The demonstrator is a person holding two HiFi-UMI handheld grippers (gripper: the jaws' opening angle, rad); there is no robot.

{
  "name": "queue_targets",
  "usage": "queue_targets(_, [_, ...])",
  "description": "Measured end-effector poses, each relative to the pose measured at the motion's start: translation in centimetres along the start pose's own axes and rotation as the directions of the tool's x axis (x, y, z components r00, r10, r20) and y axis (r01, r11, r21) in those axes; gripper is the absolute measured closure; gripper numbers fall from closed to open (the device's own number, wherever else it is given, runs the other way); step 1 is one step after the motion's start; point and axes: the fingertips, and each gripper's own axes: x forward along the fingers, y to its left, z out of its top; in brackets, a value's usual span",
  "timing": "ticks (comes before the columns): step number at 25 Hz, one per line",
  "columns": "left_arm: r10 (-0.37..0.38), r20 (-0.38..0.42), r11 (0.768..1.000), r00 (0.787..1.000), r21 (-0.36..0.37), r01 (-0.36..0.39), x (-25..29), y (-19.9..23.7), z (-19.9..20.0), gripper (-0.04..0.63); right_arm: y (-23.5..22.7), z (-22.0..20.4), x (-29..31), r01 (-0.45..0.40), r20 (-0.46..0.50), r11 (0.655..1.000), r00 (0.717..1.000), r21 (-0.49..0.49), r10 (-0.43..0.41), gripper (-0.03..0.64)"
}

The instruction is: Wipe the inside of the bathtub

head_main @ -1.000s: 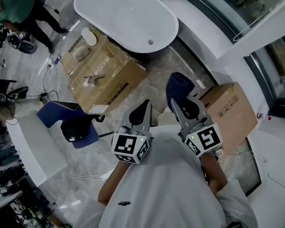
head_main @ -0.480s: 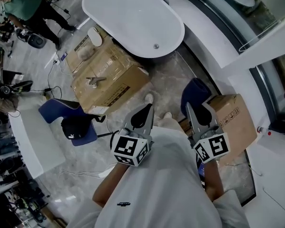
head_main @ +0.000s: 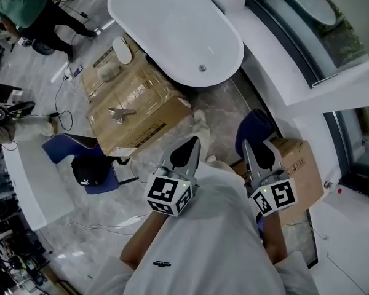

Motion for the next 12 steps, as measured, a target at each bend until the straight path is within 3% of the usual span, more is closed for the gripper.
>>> queue_targets(3, [-0.017, 0.002, 0.999, 1.0, -0.045, 0.017, 3.6, 1.9, 1.1, 0.595, -1.5, 1.1, 3.3, 0.0, -0.013, 1.0, 1.0, -0.025, 0.0, 0.555])
queue_targets(7, [-0.074, 0.016, 0.997, 0.997, -0.007, 0.074, 8.7, 3.9, 5.1, 0.595, -4.3, 3.8, 8.6, 0.022, -0.025, 0.998, 0.999, -0.059, -0.024, 0.555])
queue_targets(12, [-0.091, 0.052, 0.996, 0.994, 0.0, 0.092, 13.5, 7.8, 11.6, 0.595, -6.7, 9.0, 14.8, 0.031, 0.023, 0.999, 0.999, -0.009, -0.03, 0.555])
